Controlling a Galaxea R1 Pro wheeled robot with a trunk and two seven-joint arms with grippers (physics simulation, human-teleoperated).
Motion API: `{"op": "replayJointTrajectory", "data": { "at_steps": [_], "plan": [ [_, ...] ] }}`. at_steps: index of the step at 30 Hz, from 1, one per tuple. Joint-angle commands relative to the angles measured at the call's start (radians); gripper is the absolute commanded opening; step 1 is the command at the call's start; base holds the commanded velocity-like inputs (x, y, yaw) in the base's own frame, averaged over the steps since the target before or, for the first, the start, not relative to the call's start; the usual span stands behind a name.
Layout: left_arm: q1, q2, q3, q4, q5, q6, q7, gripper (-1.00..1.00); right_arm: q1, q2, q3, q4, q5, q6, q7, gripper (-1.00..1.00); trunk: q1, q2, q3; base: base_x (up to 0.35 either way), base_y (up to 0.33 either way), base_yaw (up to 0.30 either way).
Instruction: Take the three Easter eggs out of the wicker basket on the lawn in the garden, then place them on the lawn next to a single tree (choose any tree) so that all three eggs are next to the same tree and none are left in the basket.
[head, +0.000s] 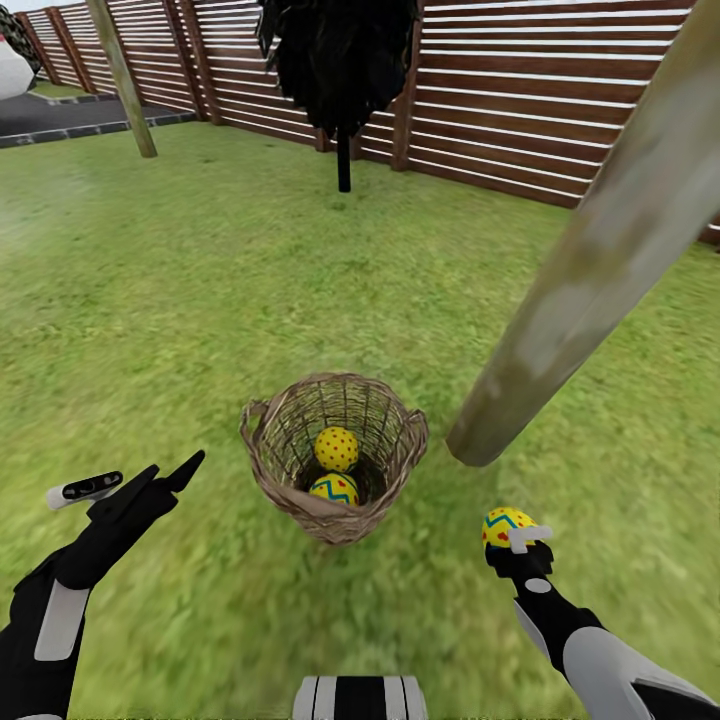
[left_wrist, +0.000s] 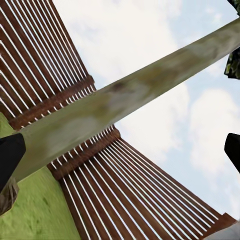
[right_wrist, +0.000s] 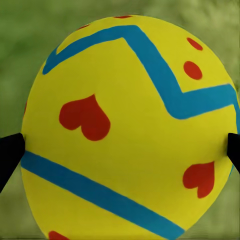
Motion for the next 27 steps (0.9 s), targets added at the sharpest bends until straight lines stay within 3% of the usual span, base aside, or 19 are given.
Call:
{"op": "replayJointTrajectory", "data": {
  "at_steps": [1, 16, 22, 27],
  "plan": [
    [0.000, 0.000, 0.000, 0.000, 0.000, 0.011, -0.004, 1.00, -0.001, 0.000, -0.008, 0.002, 0.010, -0.004, -0.001, -1.00, 0.000, -0.001, -0.005, 0.000, 0.000, 0.000],
    [0.000, -0.001, -0.001, 0.000, -0.001, 0.011, -0.004, 1.00, -0.001, 0.000, -0.010, -0.001, 0.010, -0.004, -0.001, -1.00, 0.007, -0.004, -0.063, 0.000, 0.000, 0.000],
    [0.000, -0.001, 0.001, 0.001, 0.002, 0.009, -0.004, 1.00, -0.001, 0.000, -0.010, -0.002, 0.011, -0.004, -0.001, -1.00, 0.007, -0.004, -0.063, 0.004, 0.000, 0.000],
    [0.000, -0.001, 0.001, 0.002, 0.001, 0.011, -0.004, 1.00, -0.001, 0.002, -0.010, -0.009, 0.012, -0.007, 0.002, -1.00, 0.007, -0.004, -0.063, 0.290, 0.000, 0.000]
  ]
}}
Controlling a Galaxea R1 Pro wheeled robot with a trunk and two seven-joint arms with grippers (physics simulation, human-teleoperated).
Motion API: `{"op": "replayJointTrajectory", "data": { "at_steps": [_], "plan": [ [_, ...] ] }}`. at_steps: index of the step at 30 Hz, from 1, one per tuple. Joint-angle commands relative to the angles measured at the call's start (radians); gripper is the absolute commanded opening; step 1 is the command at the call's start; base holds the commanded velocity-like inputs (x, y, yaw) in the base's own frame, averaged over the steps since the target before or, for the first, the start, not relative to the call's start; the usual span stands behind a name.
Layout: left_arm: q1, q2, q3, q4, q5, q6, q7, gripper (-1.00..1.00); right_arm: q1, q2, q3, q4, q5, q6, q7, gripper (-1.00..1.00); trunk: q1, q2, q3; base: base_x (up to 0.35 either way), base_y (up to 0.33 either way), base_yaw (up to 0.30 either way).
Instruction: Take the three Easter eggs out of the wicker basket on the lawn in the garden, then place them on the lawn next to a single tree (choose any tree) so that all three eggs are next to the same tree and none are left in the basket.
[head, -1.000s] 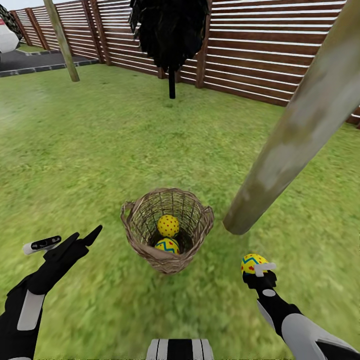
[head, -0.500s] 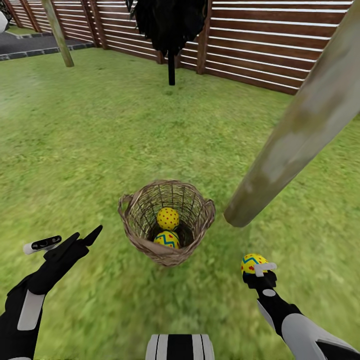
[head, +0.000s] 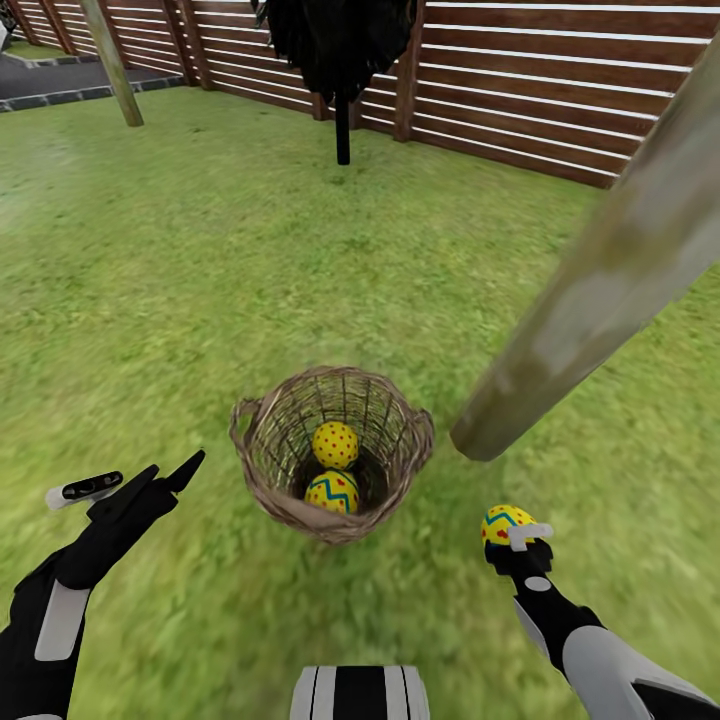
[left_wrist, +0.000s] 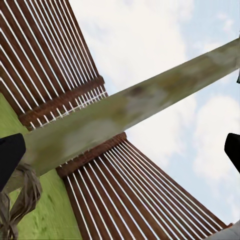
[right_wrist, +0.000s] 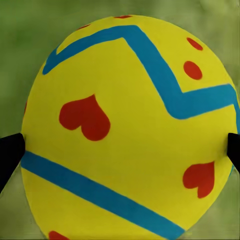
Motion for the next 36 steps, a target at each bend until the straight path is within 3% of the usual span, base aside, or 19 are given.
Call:
{"op": "replayJointTrajectory", "data": {
  "at_steps": [1, 7, 19, 36],
  "plan": [
    [0.000, 0.000, 0.000, 0.000, 0.000, 0.011, -0.004, 1.00, -0.001, 0.000, -0.008, 0.001, 0.010, -0.004, -0.001, -1.00, 0.000, 0.000, -0.001, 0.339, 0.000, 0.000],
    [0.000, 0.000, 0.001, 0.000, 0.001, 0.010, -0.004, 1.00, -0.001, 0.000, -0.008, 0.001, 0.010, -0.004, 0.000, -1.00, 0.000, 0.000, -0.001, 0.320, 0.000, 0.000],
    [0.000, 0.000, 0.001, 0.000, 0.002, 0.009, -0.005, 1.00, -0.001, -0.001, -0.008, 0.001, 0.010, -0.004, -0.001, -1.00, 0.000, 0.000, -0.001, 0.014, 0.000, 0.000],
    [0.000, 0.001, 0.000, -0.002, 0.001, 0.010, -0.004, 1.00, -0.001, 0.001, -0.008, 0.001, 0.011, -0.004, -0.004, -1.00, 0.008, -0.004, -0.066, 0.000, 0.000, 0.000]
  ]
}}
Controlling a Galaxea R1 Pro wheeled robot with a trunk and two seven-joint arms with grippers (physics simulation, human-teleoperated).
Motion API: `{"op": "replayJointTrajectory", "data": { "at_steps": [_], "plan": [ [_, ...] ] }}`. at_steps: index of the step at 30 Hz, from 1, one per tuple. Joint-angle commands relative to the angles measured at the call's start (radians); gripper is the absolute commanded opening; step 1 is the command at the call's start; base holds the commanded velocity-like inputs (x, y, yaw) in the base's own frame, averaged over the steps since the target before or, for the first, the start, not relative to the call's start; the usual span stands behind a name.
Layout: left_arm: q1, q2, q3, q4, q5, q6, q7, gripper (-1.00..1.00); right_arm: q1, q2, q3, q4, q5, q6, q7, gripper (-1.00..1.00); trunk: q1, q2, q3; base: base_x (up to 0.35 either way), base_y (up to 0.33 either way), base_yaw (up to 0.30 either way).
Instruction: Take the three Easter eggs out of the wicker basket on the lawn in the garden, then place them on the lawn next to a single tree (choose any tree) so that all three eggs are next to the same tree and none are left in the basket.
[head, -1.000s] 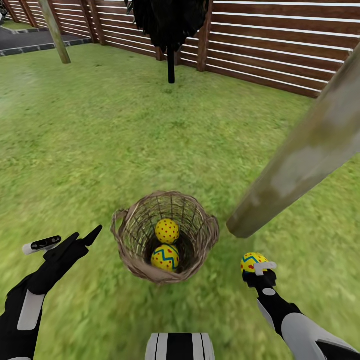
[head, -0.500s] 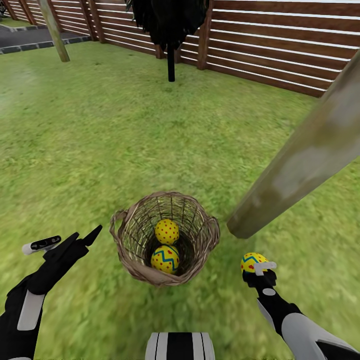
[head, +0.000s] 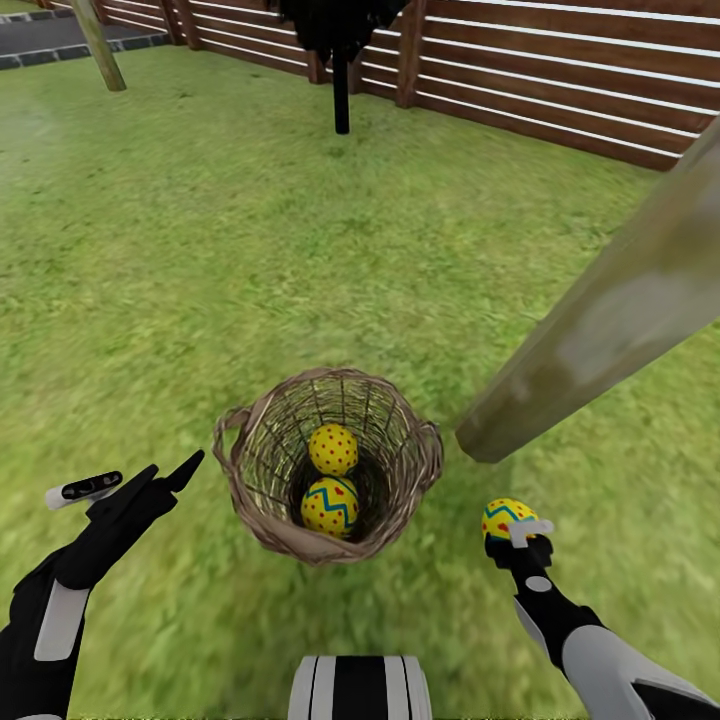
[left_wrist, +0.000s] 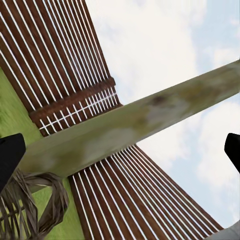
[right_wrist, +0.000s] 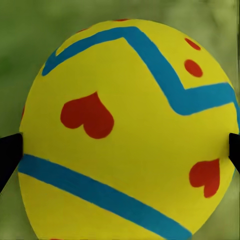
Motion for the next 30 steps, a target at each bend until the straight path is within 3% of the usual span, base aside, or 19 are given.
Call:
{"op": "replayJointTrajectory", "data": {
  "at_steps": [1, 14, 15, 22, 30],
  "plan": [
    [-0.001, 0.000, 0.000, 0.000, 0.000, 0.010, -0.004, 1.00, -0.001, 0.000, 0.000, 0.006, 0.005, 0.054, 0.007, -1.00, 0.001, 0.000, -0.005, 0.000, 0.000, 0.000],
    [-0.001, -0.001, 0.001, 0.002, 0.000, 0.011, -0.004, 1.00, -0.001, 0.003, 0.003, 0.006, 0.006, 0.056, 0.011, -1.00, 0.002, 0.000, -0.008, 0.000, 0.000, 0.000],
    [-0.001, -0.001, 0.001, 0.002, 0.000, 0.011, -0.004, 1.00, -0.001, 0.003, 0.003, 0.006, 0.006, 0.056, 0.011, 1.00, 0.002, 0.000, -0.008, 0.000, 0.000, 0.000],
    [-0.001, -0.001, 0.002, 0.002, 0.001, 0.012, -0.004, 1.00, -0.001, 0.000, 0.001, 0.005, 0.006, 0.058, 0.015, 1.00, 0.002, 0.000, -0.008, -0.006, 0.000, 0.000],
    [-0.001, -0.001, 0.003, 0.002, 0.001, 0.012, -0.005, 1.00, -0.001, 0.000, 0.000, 0.005, 0.004, 0.058, 0.015, 1.00, 0.002, 0.000, -0.008, -0.229, 0.000, 0.000]
  ]
}}
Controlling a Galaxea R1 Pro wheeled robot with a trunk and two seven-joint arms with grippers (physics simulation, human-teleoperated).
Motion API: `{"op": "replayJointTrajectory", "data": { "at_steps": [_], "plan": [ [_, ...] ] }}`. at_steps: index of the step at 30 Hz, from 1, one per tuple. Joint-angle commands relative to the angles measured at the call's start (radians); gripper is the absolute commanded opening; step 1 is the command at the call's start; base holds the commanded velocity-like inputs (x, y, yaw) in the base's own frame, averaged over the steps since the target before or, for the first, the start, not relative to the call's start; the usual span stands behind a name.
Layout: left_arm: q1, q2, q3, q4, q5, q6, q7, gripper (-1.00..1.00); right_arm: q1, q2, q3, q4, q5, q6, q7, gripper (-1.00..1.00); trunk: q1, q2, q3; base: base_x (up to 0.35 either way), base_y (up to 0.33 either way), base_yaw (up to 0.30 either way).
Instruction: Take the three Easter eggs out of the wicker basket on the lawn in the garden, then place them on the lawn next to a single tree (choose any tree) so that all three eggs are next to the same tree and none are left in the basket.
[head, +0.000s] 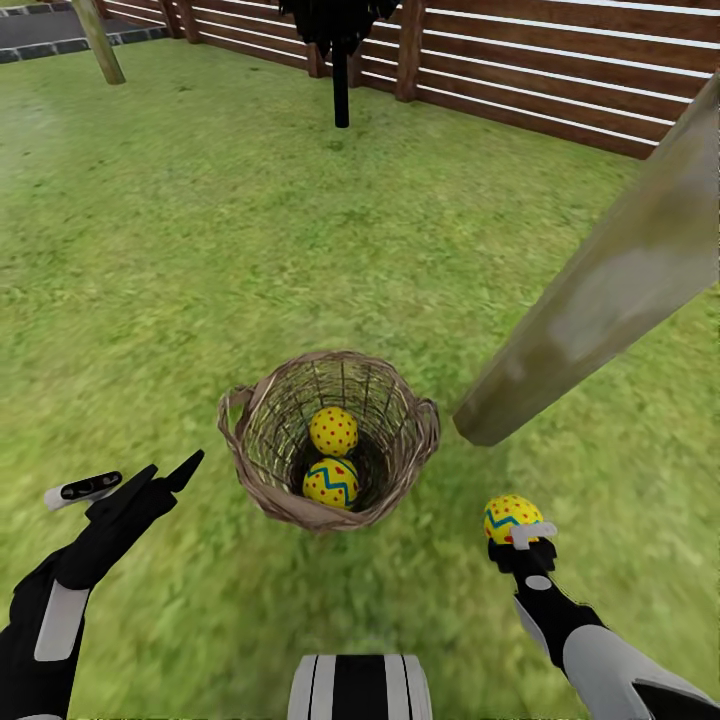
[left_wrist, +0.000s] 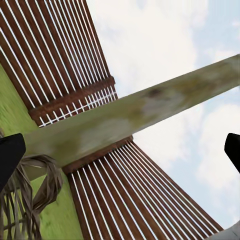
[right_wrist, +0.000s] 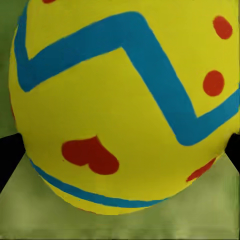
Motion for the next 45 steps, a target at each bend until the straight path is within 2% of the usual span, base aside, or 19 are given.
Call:
{"op": "replayJointTrajectory", "data": {
  "at_steps": [1, 7, 13, 23, 30, 34, 36, 45],
  "plan": [
    [-0.001, 0.000, 0.000, 0.001, 0.000, 0.010, -0.004, 1.00, 0.000, 0.001, 0.000, 0.006, 0.006, -0.003, 0.035, 1.00, 0.000, 0.000, -0.001, -0.018, 0.000, 0.000],
    [-0.001, 0.000, 0.000, 0.001, 0.000, 0.010, -0.004, 1.00, 0.000, 0.001, 0.000, 0.006, 0.006, -0.003, 0.035, 1.00, 0.000, 0.000, -0.001, -0.021, 0.000, 0.000],
    [-0.001, 0.000, 0.000, 0.001, 0.000, 0.010, -0.004, 1.00, 0.000, 0.000, 0.000, 0.006, 0.006, -0.003, 0.035, 1.00, 0.000, 0.000, -0.001, -0.260, 0.000, 0.000],
    [-0.001, 0.000, 0.001, 0.002, 0.000, 0.010, -0.004, 1.00, 0.000, 0.000, 0.000, 0.006, 0.006, -0.003, 0.035, 1.00, 0.000, 0.000, -0.001, -0.010, 0.000, 0.000],
    [-0.001, 0.000, 0.005, 0.067, 0.000, 0.012, -0.003, 1.00, 0.000, 0.000, -0.001, -0.001, 0.005, -0.001, 0.035, 1.00, 0.000, 0.000, -0.001, -0.143, 0.000, 0.000],
    [-0.001, 0.001, 0.015, 0.070, 0.022, 0.011, -0.006, 1.00, 0.000, 0.001, -0.002, -0.002, 0.004, 0.000, 0.035, 1.00, 0.000, 0.000, -0.001, -0.048, 0.000, 0.000],
    [-0.001, 0.002, 0.019, 0.070, 0.037, 0.011, -0.006, 1.00, -0.001, 0.001, -0.002, -0.002, 0.004, 0.000, 0.035, 1.00, -0.001, 0.000, 0.007, -0.008, 0.000, 0.000],
    [-0.001, 0.008, 0.023, 0.066, 0.045, 0.015, -0.004, 1.00, 0.000, 0.001, -0.002, -0.002, 0.004, 0.003, 0.035, 1.00, -0.005, 0.002, 0.042, -0.001, 0.000, 0.000]
  ]
}}
